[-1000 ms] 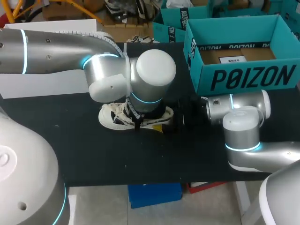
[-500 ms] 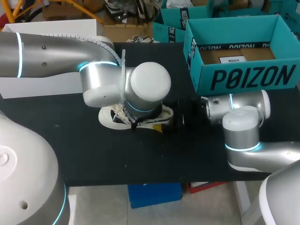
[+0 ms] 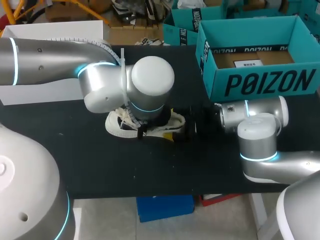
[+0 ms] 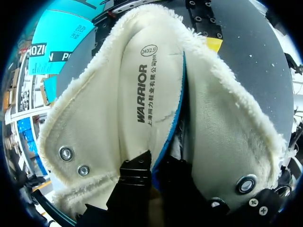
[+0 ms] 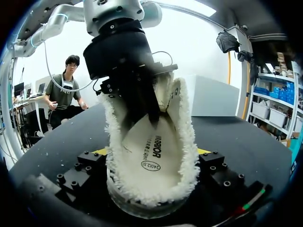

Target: Take the shoe out of the shoebox, open the shoe tongue, remove and reinsert the insole, then place the shoe into the shoebox

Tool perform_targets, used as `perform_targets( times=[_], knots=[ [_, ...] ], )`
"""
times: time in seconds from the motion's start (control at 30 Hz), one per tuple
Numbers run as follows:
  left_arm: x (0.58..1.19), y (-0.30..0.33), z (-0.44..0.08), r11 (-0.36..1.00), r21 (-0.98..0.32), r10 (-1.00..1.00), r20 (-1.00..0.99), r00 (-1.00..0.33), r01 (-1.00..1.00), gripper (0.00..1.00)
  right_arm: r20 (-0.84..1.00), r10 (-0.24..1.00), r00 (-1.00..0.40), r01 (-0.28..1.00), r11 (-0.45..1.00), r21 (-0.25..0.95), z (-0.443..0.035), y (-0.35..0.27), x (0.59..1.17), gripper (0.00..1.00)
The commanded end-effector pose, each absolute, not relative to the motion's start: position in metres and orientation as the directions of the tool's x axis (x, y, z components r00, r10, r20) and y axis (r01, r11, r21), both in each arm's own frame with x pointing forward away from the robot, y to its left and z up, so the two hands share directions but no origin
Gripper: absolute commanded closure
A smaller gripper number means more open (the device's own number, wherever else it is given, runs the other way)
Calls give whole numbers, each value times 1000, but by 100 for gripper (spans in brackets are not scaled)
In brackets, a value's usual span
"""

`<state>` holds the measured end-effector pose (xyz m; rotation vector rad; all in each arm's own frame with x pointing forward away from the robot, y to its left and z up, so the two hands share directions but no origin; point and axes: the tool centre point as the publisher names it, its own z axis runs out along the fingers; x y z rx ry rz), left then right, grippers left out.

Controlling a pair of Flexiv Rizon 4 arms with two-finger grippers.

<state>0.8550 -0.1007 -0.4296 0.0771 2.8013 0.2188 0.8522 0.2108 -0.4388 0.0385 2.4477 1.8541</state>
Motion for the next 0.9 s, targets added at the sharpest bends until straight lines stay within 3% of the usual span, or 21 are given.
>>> perform_targets(
  times=[0.03, 0.9],
  knots=[
    [874, -81, -487, 992, 122, 75, -282, -956, 42, 100, -40, 63, -997, -22, 271, 962, -448, 210, 853, 100],
    [856, -87, -406, 995, -104, -21, -196, -980, 0, 100, -40, 63, -997, -22, 271, 962, -448, 210, 853, 100]
  ],
)
